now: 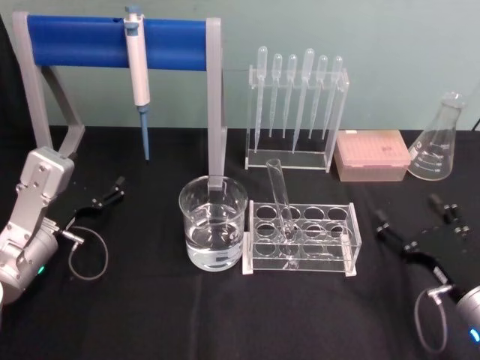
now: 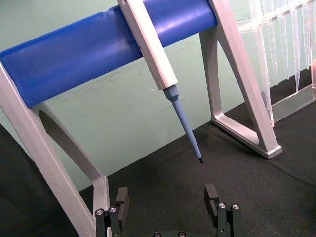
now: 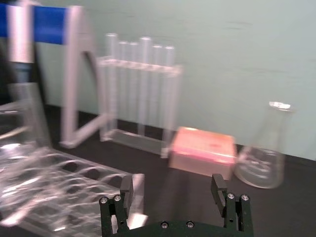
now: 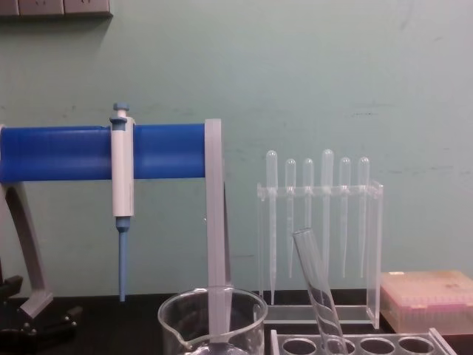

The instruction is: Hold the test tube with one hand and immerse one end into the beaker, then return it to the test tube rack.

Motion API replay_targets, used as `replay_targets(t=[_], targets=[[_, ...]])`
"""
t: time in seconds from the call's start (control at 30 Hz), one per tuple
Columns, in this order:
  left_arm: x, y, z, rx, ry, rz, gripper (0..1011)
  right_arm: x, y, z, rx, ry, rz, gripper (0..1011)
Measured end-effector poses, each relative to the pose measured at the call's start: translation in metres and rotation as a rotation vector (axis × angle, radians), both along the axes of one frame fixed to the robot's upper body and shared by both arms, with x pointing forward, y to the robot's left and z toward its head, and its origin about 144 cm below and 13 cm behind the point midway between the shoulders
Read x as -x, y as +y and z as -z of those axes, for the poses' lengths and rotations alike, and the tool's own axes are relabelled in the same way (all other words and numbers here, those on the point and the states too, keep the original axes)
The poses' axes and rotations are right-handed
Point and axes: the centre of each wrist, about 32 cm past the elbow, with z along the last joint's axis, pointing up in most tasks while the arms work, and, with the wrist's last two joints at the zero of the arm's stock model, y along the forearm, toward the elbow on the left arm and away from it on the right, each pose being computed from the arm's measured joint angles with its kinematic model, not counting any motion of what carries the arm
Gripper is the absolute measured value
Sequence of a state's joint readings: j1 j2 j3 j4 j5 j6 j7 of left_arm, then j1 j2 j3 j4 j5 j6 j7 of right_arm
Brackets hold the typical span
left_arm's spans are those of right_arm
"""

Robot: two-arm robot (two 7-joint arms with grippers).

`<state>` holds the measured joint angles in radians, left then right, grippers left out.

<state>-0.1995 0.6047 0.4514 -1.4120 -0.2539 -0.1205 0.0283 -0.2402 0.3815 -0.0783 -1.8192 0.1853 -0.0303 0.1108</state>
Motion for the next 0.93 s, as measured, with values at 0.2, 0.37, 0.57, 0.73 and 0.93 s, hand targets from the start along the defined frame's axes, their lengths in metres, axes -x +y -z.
replay_targets(t=[0.2, 0.37, 0.57, 0.73, 0.93], targets=[[0.000, 0.000, 0.000, 0.000, 0.000, 0.000, 1000, -0.018, -0.011, 0.017, -0.002, -0.002, 0.099, 1002], [0.000, 0.000, 0.000, 0.000, 0.000, 0.000, 1000, -0.034, -0.007, 0.031, 0.022, 0.027, 0.130, 1002], [0.000, 0.000, 0.000, 0.000, 0.000, 0.000, 1000, -0.040, -0.003, 0.037, 0.037, 0.030, 0.134, 1002], [0.000, 0.000, 0.000, 0.000, 0.000, 0.000, 1000, -0.040, -0.003, 0.036, 0.035, 0.029, 0.133, 1002], [0.000, 0.000, 0.000, 0.000, 0.000, 0.000, 1000, -0.039, -0.004, 0.035, 0.033, 0.028, 0.133, 1002]])
